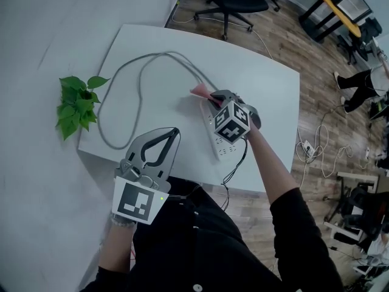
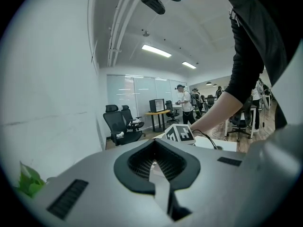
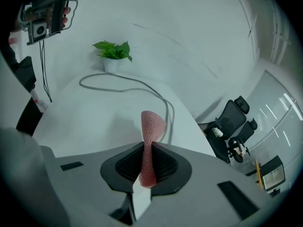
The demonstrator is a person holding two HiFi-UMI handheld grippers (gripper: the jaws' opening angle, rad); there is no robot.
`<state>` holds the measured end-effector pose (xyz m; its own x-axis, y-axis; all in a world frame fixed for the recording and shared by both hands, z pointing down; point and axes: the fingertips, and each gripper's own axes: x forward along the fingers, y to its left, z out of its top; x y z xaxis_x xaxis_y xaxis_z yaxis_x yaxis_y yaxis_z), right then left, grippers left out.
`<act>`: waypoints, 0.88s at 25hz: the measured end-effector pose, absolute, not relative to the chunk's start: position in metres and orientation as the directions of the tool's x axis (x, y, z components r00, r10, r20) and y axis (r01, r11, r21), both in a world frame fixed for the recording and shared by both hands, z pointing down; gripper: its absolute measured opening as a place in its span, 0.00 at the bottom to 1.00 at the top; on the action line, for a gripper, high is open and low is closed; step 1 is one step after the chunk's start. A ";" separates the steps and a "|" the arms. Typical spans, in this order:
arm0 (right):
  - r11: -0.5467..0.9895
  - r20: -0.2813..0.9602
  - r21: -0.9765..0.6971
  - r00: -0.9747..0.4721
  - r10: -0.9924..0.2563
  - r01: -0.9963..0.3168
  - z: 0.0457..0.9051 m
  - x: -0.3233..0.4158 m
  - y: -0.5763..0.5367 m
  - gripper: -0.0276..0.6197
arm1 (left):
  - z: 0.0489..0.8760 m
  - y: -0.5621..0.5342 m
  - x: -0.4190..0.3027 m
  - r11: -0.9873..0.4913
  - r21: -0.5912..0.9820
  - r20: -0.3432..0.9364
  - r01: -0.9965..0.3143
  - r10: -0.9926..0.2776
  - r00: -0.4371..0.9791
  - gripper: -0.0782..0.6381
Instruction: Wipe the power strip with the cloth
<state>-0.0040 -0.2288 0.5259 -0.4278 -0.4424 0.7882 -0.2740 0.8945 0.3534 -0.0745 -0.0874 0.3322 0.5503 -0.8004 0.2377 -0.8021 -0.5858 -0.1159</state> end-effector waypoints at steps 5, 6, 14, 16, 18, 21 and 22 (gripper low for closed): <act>0.911 0.813 0.327 -0.418 -0.406 -0.250 0.542 -0.004 -0.215 0.13 | 0.336 -0.085 -0.079 -0.579 -0.110 0.238 -0.808 -0.804 0.544 0.13; 0.915 0.817 0.320 -0.418 -0.398 -0.247 0.544 -0.004 -0.212 0.13 | 0.336 -0.085 -0.079 -0.578 -0.110 0.237 -0.809 -0.805 0.544 0.13; 0.931 0.833 0.284 -0.422 -0.357 -0.228 0.555 0.001 -0.188 0.13 | 0.338 -0.083 -0.078 -0.585 -0.111 0.246 -0.803 -0.799 0.548 0.13; 0.934 0.834 0.277 -0.425 -0.351 -0.227 0.556 0.001 -0.182 0.13 | 0.338 -0.083 -0.077 -0.588 -0.110 0.244 -0.801 -0.797 0.552 0.13; 0.936 0.835 0.270 -0.430 -0.344 -0.225 0.556 0.002 -0.176 0.13 | 0.338 -0.083 -0.075 -0.592 -0.109 0.244 -0.798 -0.795 0.556 0.13; 0.940 0.836 0.256 -0.436 -0.333 -0.226 0.556 0.005 -0.168 0.13 | 0.337 -0.082 -0.071 -0.600 -0.110 0.245 -0.792 -0.789 0.564 0.13; 0.940 0.836 0.252 -0.438 -0.330 -0.228 0.556 0.007 -0.165 0.13 | 0.337 -0.082 -0.069 -0.603 -0.110 0.244 -0.790 -0.787 0.567 0.13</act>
